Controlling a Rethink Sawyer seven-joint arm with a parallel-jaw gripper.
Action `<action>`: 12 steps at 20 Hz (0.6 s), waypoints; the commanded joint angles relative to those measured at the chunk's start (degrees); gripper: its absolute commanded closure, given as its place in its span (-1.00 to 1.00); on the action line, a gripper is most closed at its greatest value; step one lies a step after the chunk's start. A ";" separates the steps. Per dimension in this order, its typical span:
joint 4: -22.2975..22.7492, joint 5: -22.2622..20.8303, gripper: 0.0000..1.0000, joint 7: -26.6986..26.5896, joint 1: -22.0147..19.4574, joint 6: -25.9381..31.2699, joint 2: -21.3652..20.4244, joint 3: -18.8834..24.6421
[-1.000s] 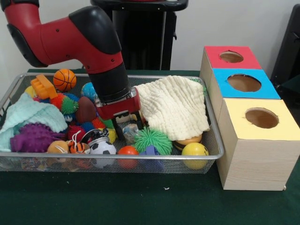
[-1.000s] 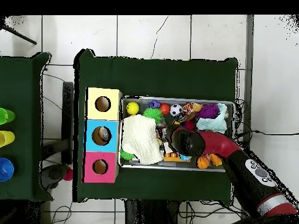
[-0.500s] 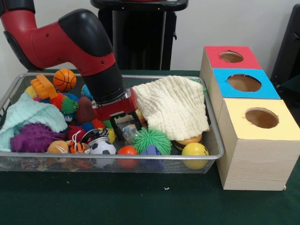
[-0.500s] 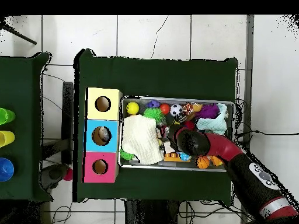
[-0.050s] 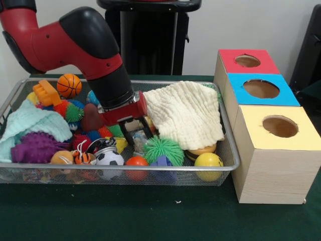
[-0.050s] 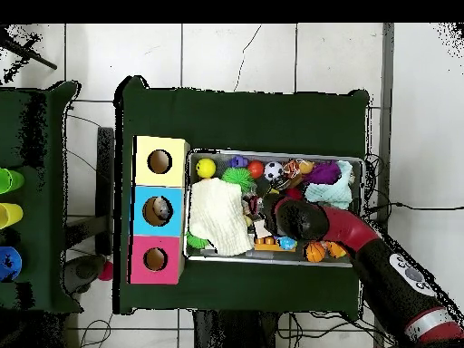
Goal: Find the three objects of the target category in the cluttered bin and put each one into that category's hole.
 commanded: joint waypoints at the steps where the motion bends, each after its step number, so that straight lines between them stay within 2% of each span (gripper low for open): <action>1: 0.91 5.20 1.00 1.60 0.39 6.34 -2.74 3.20; 7: 3.99 8.56 1.00 1.25 -0.24 9.31 -6.64 5.22; 12: 4.93 10.37 1.00 1.05 -0.21 10.33 -8.33 5.33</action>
